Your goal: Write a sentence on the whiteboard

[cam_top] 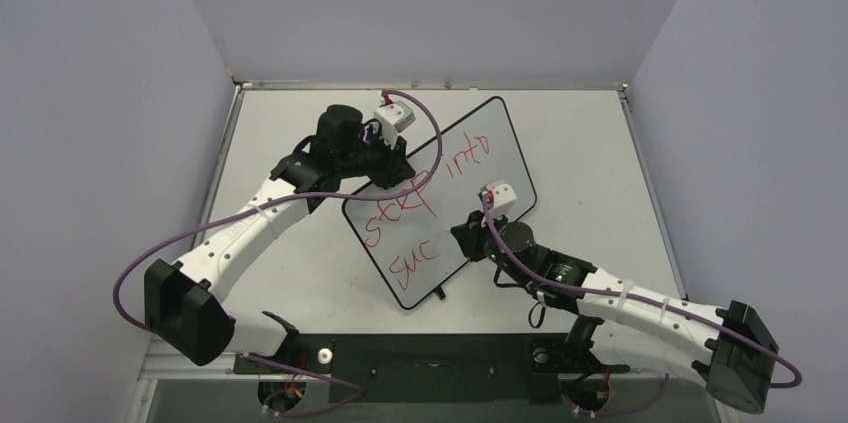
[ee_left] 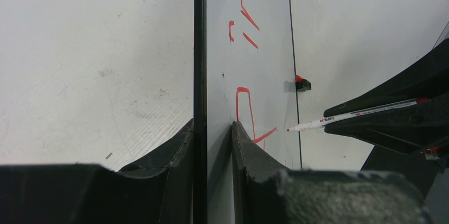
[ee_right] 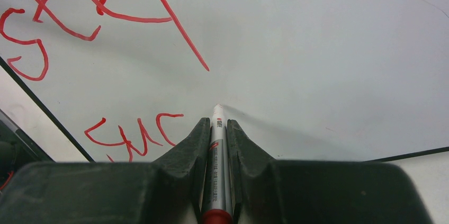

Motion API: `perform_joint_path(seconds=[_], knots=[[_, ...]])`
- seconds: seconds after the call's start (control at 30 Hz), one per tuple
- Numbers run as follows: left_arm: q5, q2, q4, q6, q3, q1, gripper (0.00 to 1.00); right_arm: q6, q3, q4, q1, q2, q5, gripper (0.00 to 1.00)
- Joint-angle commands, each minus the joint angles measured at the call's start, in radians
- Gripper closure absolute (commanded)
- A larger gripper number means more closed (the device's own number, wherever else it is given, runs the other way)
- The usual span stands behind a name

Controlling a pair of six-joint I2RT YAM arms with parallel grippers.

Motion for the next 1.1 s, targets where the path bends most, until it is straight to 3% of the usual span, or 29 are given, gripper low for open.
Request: perform_joint_path(seconds=[0.0,0.6,1.07], knots=[[-0.044,-0.01,0.084,0.074,0.011,-0.007,1.0,0.003,0.037,0.065,-0.009,0.013,0.006,1.0],[-0.042,-0.009,0.084,0.073,0.012,-0.008,1.0,0.017,0.014,0.127,-0.01,0.072,-0.065,1.0],[-0.044,-0.007,0.084,0.073,0.012,-0.008,1.0,0.083,-0.104,0.134,-0.009,0.036,-0.074,1.0]])
